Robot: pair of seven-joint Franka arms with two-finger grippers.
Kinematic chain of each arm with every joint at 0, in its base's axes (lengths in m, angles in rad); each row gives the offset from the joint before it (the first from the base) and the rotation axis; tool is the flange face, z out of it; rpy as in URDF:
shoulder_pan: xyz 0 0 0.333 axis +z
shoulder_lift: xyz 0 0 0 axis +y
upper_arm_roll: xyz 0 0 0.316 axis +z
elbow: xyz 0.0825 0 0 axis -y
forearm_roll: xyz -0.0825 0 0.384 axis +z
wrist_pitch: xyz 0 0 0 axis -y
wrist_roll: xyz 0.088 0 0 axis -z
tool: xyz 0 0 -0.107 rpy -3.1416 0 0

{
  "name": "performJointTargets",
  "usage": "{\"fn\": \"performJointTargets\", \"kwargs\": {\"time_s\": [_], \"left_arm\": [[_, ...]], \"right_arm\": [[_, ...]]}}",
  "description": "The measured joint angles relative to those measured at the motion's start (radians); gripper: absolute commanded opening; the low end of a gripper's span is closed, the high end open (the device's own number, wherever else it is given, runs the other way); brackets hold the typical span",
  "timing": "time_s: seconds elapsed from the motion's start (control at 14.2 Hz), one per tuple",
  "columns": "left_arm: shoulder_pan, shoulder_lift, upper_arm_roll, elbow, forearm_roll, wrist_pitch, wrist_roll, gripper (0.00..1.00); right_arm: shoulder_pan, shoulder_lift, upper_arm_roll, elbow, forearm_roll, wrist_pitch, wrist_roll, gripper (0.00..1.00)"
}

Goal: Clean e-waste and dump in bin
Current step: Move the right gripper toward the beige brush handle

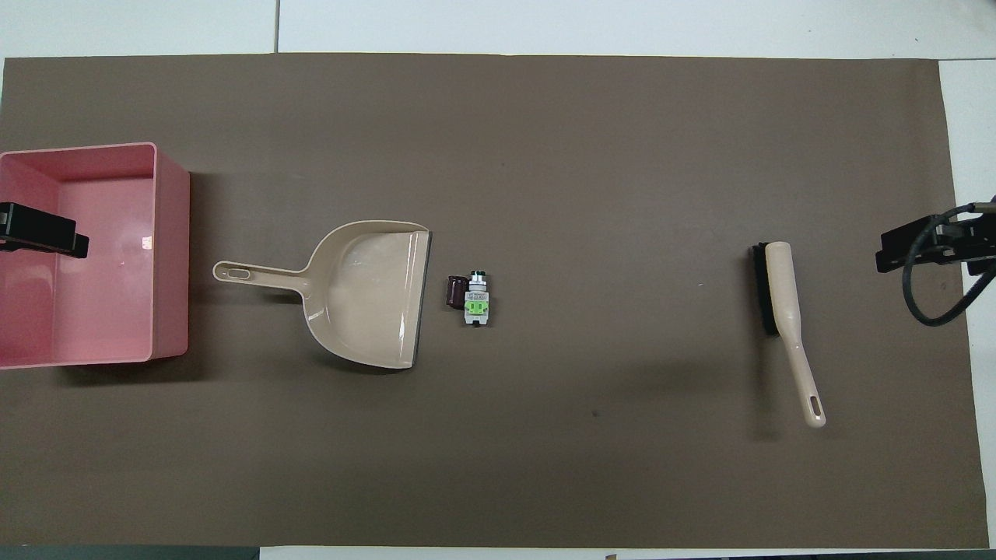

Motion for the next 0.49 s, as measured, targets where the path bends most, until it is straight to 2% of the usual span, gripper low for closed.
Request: {"fn": "performJointTargets", "kwargs": {"time_s": [0.21,0.28,0.49], "left_arm": [[0.0,0.0,-0.001,0.0,0.0,-0.013,0.0,0.99],[-0.001,0.0,-0.002,0.0,0.0,-0.023,0.0,0.99],[-0.003,0.0,-0.006,0.0,0.0,-0.057,0.003,0.98]], "right_arm": [[0.001,-0.024,0.0,-0.051,0.0,0.014,0.0,0.99],[0.002,-0.042,0.001,-0.101,0.0,0.047,-0.002,0.99],[0.0,-0.128,0.001,-0.349,0.0,0.2,-0.086,0.99]]}}
